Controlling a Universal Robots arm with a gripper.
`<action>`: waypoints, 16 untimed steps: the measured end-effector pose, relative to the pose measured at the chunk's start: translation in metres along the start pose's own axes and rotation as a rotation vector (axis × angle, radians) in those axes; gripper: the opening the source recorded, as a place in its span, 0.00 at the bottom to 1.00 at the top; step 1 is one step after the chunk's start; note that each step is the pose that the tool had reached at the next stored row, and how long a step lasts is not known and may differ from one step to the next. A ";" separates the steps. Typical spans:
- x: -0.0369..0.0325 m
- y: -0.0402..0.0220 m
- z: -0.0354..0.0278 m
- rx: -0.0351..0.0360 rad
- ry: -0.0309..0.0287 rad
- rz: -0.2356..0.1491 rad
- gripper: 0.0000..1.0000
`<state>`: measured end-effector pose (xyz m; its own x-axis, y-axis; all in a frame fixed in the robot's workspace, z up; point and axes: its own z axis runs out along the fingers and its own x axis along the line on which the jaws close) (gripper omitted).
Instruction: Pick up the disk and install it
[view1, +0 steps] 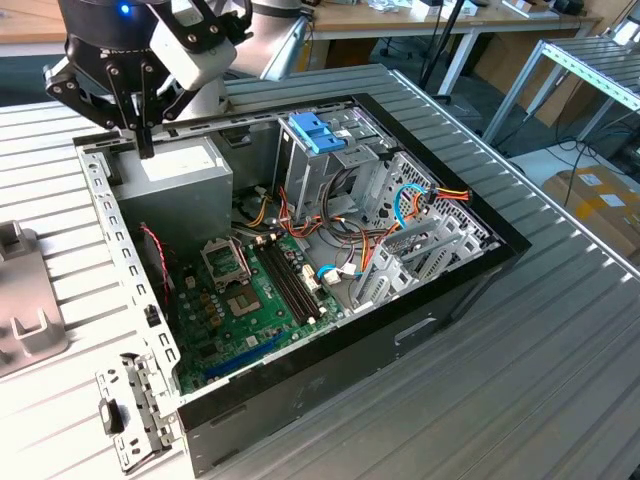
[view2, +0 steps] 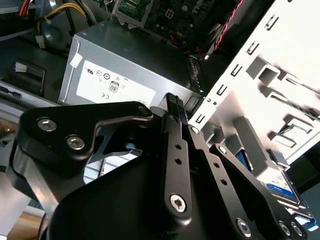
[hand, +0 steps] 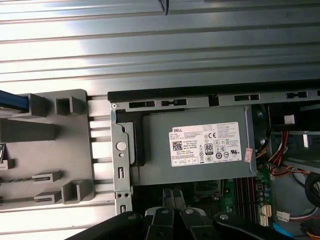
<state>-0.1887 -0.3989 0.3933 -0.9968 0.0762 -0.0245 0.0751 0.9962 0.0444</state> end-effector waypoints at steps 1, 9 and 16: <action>0.0012 -0.0001 0.0000 0.0000 0.0000 0.000 0.11; 0.0073 -0.0006 -0.0002 0.0001 0.0000 0.000 0.11; 0.0137 -0.0010 -0.0004 0.0000 0.0000 0.000 0.11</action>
<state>-0.2025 -0.3989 0.3933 -0.9968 0.0763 -0.0244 0.0751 0.9962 0.0444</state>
